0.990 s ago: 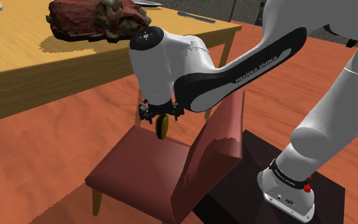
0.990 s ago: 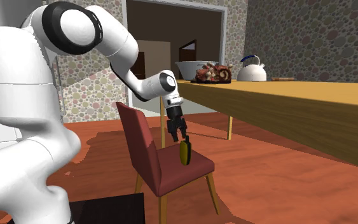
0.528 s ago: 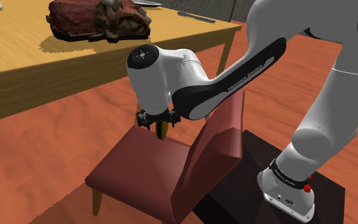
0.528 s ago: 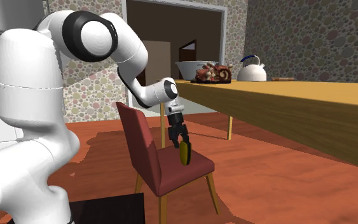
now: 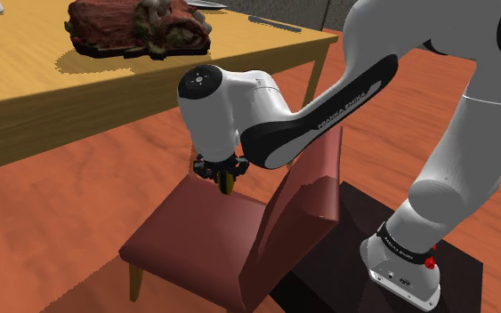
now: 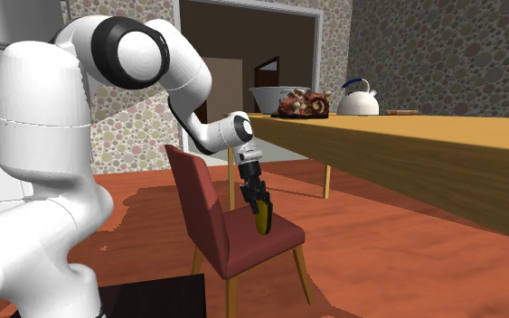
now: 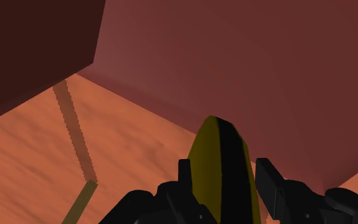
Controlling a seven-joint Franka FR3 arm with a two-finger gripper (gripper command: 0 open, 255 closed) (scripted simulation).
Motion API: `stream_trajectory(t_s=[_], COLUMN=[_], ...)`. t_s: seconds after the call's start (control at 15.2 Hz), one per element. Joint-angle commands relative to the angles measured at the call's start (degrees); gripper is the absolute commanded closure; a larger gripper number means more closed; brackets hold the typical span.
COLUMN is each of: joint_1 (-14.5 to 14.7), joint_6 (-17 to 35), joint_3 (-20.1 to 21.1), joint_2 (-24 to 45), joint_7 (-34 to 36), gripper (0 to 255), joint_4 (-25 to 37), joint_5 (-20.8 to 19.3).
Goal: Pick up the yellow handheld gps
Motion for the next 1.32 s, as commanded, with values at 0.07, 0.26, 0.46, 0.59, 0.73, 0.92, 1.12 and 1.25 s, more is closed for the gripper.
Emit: stream_trajectory(t_s=[0.07, 0.26, 0.46, 0.59, 0.73, 0.92, 1.12, 1.25], joint_1=[-0.03, -0.65, -1.51, -2.01, -2.45, -2.99, -3.39, -3.40], joint_6=[0.00, -0.82, -1.91, -2.68, -3.50, -4.81, -6.23, -6.30], joint_3=[-0.04, 0.67, 1.42, 1.81, 2.12, 2.42, 2.54, 2.53], joint_2=[0.05, -1.47, -3.53, -4.88, -6.19, -8.06, -9.79, -9.88], joint_7=[-0.02, -1.38, -3.40, -4.74, -6.07, -8.01, -9.86, -9.95], gripper=[255, 255, 255, 255, 255, 255, 255, 255], joint_4=[-0.09, 0.40, 1.16, 1.74, 2.37, 3.42, 4.61, 4.67], joint_5=[0.02, 1.70, 3.93, 5.38, 6.78, 8.78, 10.61, 10.70])
